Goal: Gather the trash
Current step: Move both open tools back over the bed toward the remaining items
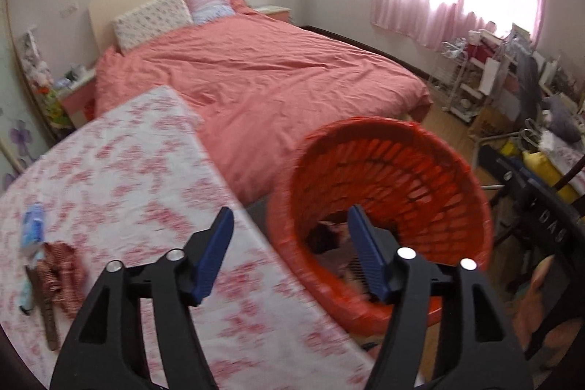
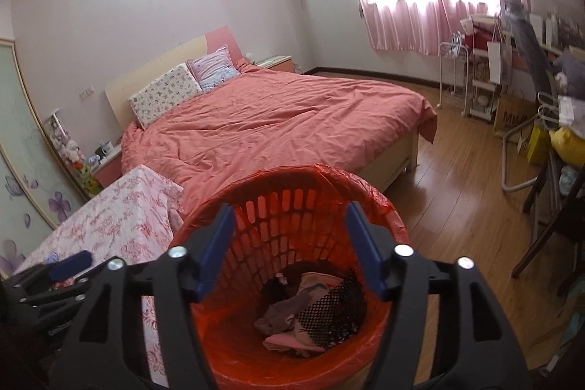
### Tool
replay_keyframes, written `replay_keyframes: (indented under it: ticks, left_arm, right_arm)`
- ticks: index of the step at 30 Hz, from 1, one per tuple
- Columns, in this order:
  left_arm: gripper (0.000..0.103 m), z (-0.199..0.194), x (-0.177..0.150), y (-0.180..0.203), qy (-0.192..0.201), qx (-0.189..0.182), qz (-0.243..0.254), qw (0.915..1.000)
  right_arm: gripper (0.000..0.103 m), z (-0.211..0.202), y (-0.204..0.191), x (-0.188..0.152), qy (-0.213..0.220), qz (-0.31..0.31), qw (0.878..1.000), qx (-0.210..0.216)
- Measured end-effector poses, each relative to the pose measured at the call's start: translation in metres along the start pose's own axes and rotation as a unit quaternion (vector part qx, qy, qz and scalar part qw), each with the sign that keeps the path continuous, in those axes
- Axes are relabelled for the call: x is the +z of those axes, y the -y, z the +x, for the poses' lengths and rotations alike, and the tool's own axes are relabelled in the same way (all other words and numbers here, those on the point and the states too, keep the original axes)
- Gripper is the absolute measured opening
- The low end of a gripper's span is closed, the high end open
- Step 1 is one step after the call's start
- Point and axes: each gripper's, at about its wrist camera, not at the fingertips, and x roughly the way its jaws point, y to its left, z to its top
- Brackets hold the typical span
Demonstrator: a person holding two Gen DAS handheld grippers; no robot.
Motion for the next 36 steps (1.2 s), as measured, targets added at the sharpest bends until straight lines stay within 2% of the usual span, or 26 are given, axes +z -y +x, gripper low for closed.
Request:
replay_keyframes:
  ticks: [5, 12, 18, 22, 26, 33, 36]
  left_arm:
    - [0.070, -0.018, -0.023, -0.030, 0.003, 0.047, -0.005, 0.9989]
    - [0.070, -0.044, -0.051, -0.091, 0.004, 0.101, -0.044, 0.9939]
    - [0.070, -0.064, -0.079, -0.151, 0.003, 0.154, -0.095, 0.9834]
    - [0.070, -0.066, -0.098, -0.191, -0.011, 0.185, -0.131, 0.9740]
    - [0.069, -0.057, -0.112, -0.218, -0.031, 0.182, -0.163, 0.9692]
    - [0.051, -0.035, -0.112, -0.229, -0.051, 0.171, -0.177, 0.9679]
    - [0.048, -0.026, -0.113, -0.236, -0.059, 0.167, -0.189, 0.9660]
  right_arm:
    - [0.075, -0.009, -0.020, -0.006, 0.001, -0.024, 1.000, 0.001]
    - [0.077, -0.017, -0.060, -0.020, -0.013, -0.059, 0.998, 0.023]
    - [0.077, -0.015, -0.104, -0.041, -0.038, -0.092, 0.994, 0.054]
    - [0.077, -0.013, -0.137, -0.059, -0.061, -0.118, 0.988, 0.079]
    - [0.077, -0.012, -0.166, -0.078, -0.080, -0.141, 0.982, 0.101]
    - [0.077, -0.010, -0.195, -0.097, -0.102, -0.164, 0.974, 0.121]
    - [0.077, -0.007, -0.199, -0.098, -0.107, -0.165, 0.973, 0.124]
